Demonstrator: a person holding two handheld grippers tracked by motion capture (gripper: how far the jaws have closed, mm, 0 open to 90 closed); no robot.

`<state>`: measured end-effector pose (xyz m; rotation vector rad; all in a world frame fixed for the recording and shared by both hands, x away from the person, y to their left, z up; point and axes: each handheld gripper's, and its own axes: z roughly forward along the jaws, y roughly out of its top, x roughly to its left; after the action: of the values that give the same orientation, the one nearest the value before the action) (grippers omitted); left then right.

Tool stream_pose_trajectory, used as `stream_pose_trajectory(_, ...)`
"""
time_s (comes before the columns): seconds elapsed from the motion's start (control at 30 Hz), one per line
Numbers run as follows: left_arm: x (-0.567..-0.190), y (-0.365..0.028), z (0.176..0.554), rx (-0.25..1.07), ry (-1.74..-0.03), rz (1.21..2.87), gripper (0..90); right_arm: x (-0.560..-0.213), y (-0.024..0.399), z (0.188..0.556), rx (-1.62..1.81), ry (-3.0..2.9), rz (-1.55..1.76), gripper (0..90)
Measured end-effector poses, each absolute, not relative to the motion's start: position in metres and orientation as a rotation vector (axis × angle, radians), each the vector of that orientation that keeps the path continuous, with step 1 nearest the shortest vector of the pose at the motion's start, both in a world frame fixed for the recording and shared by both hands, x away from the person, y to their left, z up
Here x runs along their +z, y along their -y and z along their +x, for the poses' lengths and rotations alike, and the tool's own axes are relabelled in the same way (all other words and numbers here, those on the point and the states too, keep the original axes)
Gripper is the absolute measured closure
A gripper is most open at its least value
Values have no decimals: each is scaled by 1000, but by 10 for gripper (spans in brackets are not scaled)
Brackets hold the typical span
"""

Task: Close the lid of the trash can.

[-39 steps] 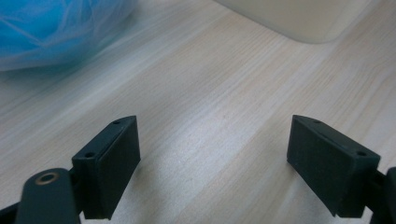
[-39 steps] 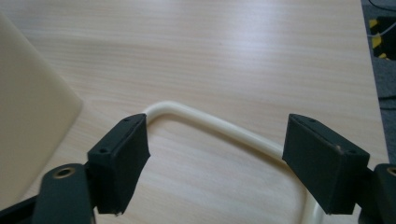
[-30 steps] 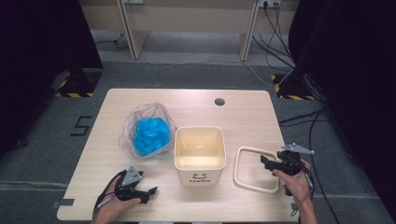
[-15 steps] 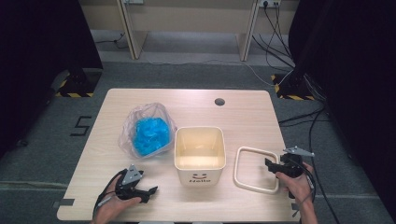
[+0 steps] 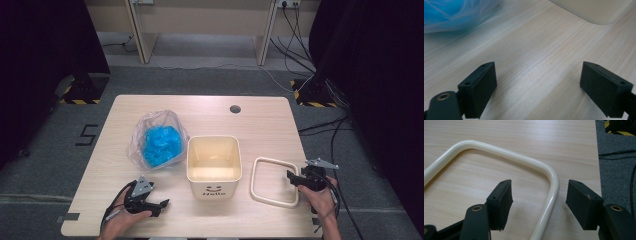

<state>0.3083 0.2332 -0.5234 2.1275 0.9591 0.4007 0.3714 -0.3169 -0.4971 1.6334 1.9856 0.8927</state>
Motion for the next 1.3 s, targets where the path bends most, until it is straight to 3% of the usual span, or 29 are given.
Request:
stream_pose_trajectory(0.67, -523, -233, 308, 401, -959, 2130, 127, -505, 312, 379, 796, -1965, 1598, 490)
stream_pose_trajectory(1.03, -523, -233, 308, 401, -959, 2129, 127, -506, 306, 379, 802, -1922, 1612, 755)
stream_pose_trajectory(1.3, -523, -233, 308, 400, -960, 2128, 127, -507, 296, 377, 740, -1921, 1553, 799)
